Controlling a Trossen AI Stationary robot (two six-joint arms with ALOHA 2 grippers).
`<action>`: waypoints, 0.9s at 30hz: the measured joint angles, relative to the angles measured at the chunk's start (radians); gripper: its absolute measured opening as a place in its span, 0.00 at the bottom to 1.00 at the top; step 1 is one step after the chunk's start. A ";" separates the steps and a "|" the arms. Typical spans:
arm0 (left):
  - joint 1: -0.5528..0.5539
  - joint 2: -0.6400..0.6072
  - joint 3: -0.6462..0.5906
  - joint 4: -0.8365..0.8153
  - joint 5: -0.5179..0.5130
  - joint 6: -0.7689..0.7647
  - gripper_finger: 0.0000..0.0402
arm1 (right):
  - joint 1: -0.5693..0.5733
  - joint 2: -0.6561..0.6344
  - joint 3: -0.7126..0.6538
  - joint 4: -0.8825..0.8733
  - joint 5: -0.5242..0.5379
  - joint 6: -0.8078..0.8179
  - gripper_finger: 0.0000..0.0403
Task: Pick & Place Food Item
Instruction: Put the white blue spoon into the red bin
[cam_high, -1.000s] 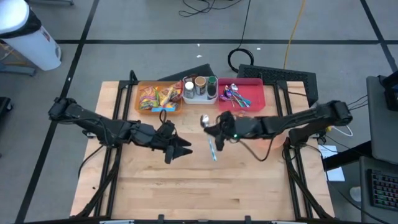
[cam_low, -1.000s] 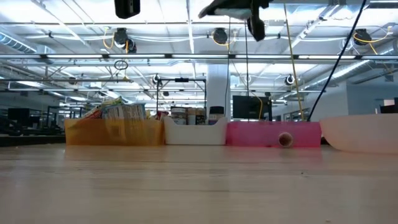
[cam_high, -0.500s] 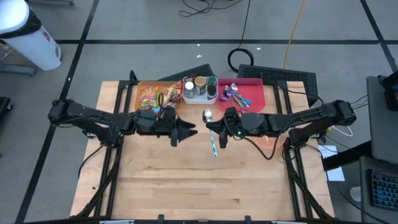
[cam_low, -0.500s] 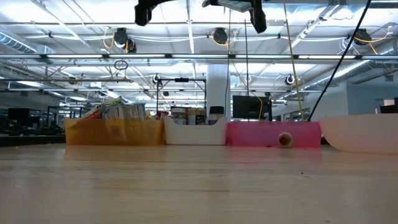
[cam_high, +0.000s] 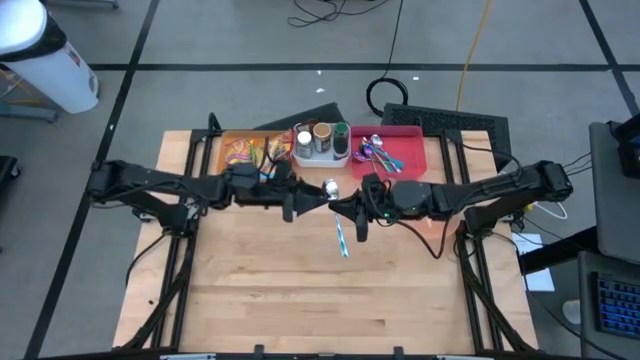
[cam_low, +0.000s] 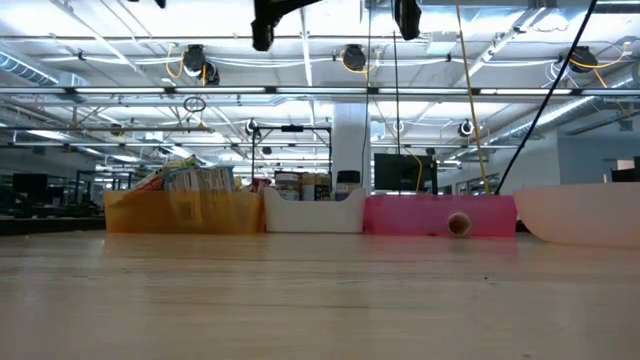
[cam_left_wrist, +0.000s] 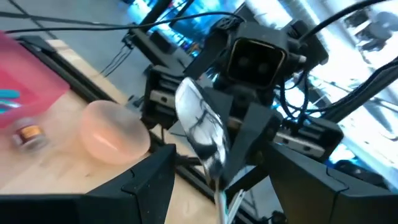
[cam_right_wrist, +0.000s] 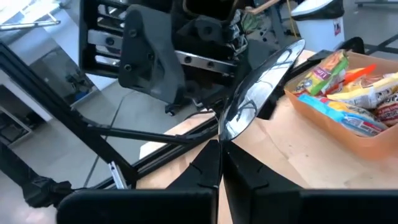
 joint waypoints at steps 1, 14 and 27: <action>0.003 0.014 0.000 0.025 0.008 -0.001 0.62 | 0.004 0.000 0.000 -0.001 0.000 0.000 0.00; 0.028 0.059 0.000 0.156 0.014 -0.042 0.62 | 0.033 0.000 0.000 -0.010 -0.001 -0.011 0.00; 0.033 0.059 0.001 0.156 0.054 -0.069 0.25 | 0.032 0.000 0.000 -0.014 -0.004 -0.019 0.00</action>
